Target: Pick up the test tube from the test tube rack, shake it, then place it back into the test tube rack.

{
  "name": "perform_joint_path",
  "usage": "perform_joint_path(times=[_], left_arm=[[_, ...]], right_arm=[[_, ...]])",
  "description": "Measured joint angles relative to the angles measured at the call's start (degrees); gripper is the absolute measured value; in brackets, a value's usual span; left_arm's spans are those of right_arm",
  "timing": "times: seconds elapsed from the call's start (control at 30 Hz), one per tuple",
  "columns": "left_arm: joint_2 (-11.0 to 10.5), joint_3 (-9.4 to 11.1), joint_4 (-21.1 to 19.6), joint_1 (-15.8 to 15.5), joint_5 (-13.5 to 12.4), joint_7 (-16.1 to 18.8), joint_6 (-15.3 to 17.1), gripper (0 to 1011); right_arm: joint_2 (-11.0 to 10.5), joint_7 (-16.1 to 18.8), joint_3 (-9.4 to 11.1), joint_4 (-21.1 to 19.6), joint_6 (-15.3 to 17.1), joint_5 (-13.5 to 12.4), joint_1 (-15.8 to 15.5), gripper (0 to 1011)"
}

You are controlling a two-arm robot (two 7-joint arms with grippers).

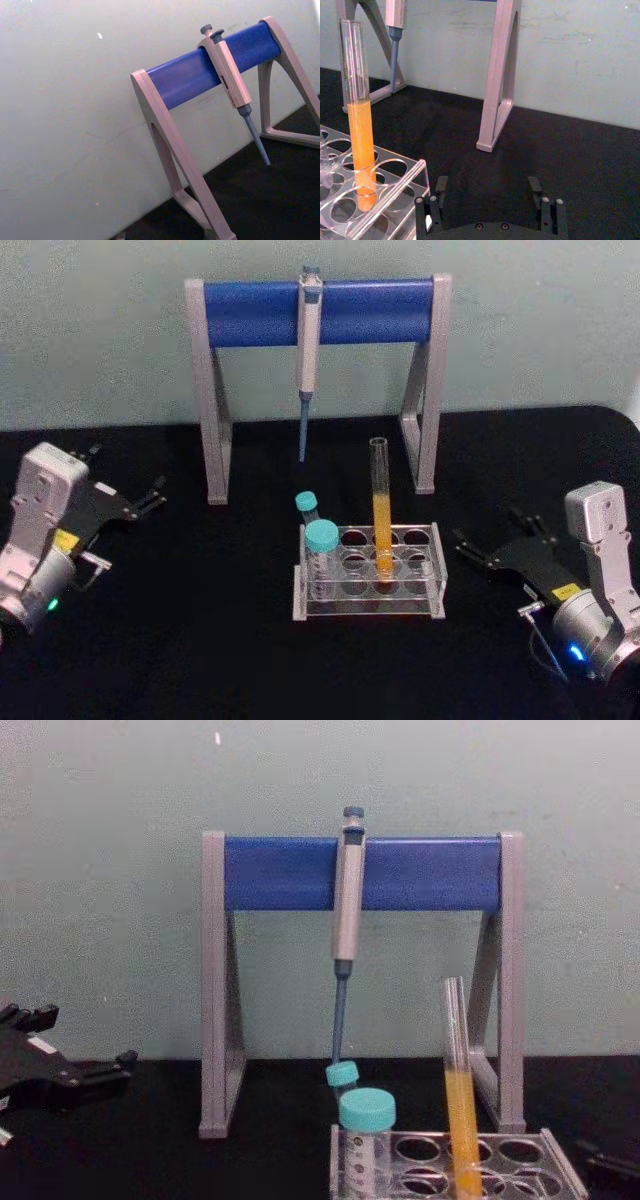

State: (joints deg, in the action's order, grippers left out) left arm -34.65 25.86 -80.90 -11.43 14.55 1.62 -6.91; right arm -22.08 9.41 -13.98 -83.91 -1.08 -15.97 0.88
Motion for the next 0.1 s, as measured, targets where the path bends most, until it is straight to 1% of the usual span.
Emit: perform_joint_path(times=[0.1], left_arm=[[0.0,0.0,0.0,0.0,0.0,0.0,0.0,1001]], right_arm=[[0.0,0.0,0.0,0.0,0.0,0.0,0.0,1000]])
